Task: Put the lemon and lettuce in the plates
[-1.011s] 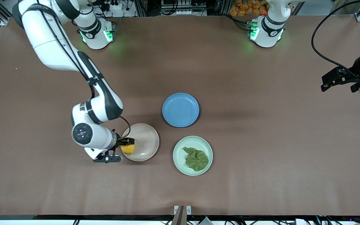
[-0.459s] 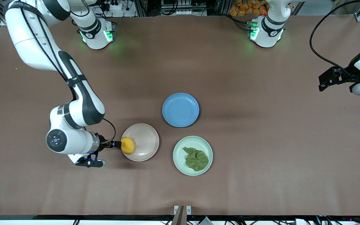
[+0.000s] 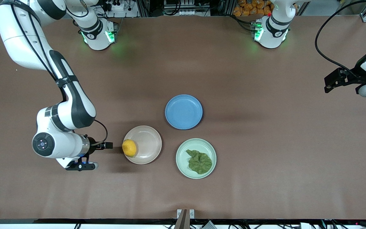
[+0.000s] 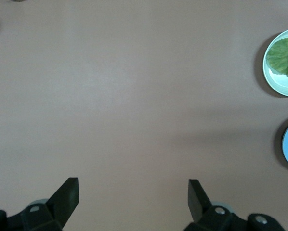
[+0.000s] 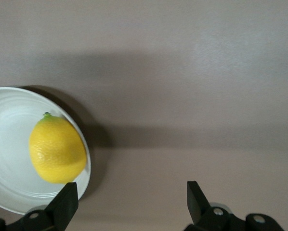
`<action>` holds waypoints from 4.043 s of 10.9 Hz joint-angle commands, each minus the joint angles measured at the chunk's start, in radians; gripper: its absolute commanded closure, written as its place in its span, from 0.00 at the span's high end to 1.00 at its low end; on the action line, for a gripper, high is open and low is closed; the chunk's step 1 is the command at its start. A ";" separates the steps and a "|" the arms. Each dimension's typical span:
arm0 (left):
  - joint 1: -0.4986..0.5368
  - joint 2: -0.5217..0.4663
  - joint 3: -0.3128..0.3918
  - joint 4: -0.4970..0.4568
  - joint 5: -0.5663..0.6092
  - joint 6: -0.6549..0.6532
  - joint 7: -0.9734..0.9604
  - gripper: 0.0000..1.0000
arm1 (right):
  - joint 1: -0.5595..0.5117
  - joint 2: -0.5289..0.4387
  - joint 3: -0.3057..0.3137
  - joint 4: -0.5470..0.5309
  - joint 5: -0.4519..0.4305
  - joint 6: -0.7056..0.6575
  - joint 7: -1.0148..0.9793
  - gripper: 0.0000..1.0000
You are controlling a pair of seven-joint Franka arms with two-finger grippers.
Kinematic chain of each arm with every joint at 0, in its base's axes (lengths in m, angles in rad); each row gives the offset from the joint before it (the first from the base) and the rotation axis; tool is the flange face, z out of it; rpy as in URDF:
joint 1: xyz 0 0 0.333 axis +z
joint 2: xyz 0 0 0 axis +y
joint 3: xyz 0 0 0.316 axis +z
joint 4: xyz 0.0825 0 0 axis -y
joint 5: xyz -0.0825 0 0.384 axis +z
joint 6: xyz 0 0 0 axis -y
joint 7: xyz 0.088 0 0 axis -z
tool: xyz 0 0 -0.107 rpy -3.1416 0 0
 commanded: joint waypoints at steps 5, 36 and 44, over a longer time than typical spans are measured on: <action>0.007 -0.014 -0.003 -0.004 0.005 -0.004 0.025 1.00 | -0.071 -0.047 0.014 -0.008 -0.081 -0.031 -0.168 1.00; 0.001 -0.015 -0.005 0.009 0.002 -0.004 0.026 1.00 | -0.040 -0.698 -0.329 -0.196 0.118 -0.410 -0.340 1.00; -0.001 -0.017 -0.003 0.012 -0.024 -0.006 0.010 1.00 | -0.030 -0.682 -0.343 -0.144 0.123 -0.453 -0.352 1.00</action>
